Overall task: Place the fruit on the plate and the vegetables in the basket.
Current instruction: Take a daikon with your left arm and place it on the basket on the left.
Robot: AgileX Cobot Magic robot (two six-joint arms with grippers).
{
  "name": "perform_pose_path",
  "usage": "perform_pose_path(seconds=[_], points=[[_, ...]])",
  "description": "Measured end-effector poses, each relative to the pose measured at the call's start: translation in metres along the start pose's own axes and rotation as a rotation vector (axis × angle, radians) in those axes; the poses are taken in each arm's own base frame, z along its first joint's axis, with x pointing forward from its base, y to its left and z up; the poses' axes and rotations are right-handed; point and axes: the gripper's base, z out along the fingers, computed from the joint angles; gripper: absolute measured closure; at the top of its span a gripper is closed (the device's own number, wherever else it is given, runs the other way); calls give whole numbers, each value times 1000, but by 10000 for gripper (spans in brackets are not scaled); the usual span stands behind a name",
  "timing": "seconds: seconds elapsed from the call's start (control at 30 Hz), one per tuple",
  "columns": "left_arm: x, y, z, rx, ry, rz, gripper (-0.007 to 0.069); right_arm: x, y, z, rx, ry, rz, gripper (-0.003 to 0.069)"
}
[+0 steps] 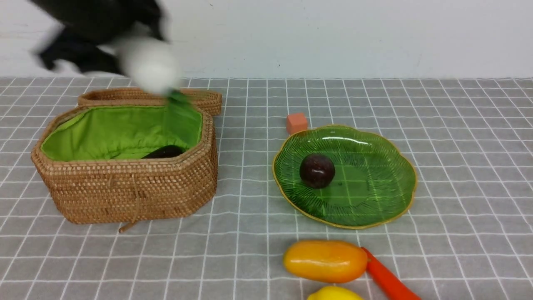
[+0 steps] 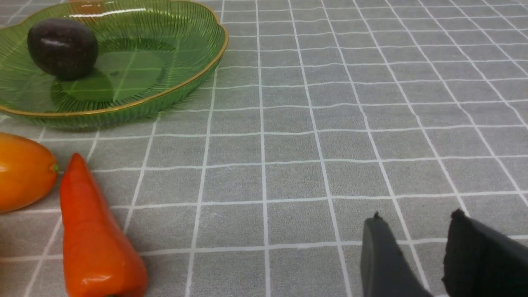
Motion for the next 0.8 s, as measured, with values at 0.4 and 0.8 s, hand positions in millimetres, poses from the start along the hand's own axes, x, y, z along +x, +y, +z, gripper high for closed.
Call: perform_pose_path(seconds=[0.4, 0.8], points=[[-12, 50, 117, -251, 143, -305, 53, 0, 0, 0, 0, 0, 0, 418], [-4, 36, 97, -138, 370, 94, 112, 0, 0, 0, 0, 0, 0, 418]])
